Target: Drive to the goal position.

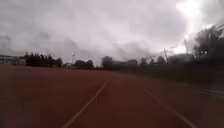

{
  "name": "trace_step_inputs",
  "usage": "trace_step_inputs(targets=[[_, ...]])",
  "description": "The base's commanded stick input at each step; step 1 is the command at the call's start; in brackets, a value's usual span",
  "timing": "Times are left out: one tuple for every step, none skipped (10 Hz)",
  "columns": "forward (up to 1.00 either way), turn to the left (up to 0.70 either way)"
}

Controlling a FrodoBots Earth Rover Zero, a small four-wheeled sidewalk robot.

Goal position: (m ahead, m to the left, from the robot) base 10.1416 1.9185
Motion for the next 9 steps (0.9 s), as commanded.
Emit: trace_step_inputs(targets=[[0.7,0.0],[0.7,0.0],[0.7,0.0],[0.7,0.0],[0.7,0.0],[0.7,0.0],[0.7,0.0],[0.7,-0.35],[0.7,-0.35]])
